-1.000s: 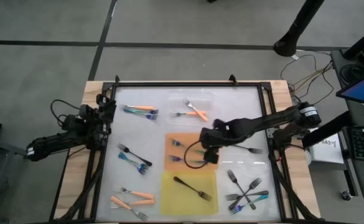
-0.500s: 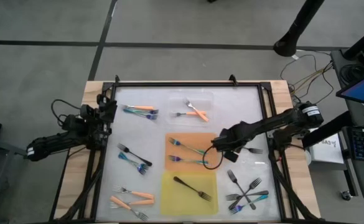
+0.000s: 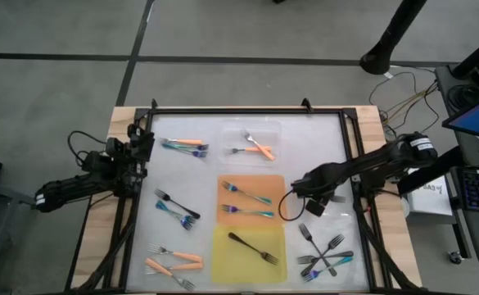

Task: Sort silverware by color (type)
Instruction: Put the black fork into the yellow bin

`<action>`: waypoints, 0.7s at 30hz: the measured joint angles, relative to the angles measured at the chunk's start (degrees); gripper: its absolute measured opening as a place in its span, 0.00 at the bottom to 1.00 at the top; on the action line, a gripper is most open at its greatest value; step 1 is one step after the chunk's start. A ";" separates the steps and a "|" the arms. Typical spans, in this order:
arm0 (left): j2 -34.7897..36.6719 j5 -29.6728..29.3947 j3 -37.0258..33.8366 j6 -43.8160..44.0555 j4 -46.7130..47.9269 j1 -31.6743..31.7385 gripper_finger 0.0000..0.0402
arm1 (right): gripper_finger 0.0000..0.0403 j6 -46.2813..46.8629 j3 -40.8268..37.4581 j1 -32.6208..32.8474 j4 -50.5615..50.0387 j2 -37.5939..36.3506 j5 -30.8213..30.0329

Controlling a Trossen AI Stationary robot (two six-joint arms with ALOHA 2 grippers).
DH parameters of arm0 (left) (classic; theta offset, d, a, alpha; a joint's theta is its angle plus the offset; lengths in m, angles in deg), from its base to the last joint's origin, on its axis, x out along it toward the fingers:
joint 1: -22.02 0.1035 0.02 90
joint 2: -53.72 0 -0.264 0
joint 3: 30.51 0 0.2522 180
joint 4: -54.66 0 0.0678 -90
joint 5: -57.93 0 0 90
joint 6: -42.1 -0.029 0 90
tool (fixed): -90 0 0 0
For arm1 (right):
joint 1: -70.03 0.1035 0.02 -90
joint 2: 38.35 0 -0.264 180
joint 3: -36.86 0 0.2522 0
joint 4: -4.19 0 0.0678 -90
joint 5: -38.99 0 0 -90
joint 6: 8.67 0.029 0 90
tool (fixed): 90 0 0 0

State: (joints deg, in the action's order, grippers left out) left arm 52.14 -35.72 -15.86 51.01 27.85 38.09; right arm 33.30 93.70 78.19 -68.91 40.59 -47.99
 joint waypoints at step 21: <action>-0.01 0.00 -0.02 0.00 -0.04 0.01 0.19 | 0.20 -3.28 -7.64 -6.82 11.80 -2.61 1.29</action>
State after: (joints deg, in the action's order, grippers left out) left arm 52.13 -35.71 -15.88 51.01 27.81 38.10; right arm 30.02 86.06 71.37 -57.11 37.98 -46.70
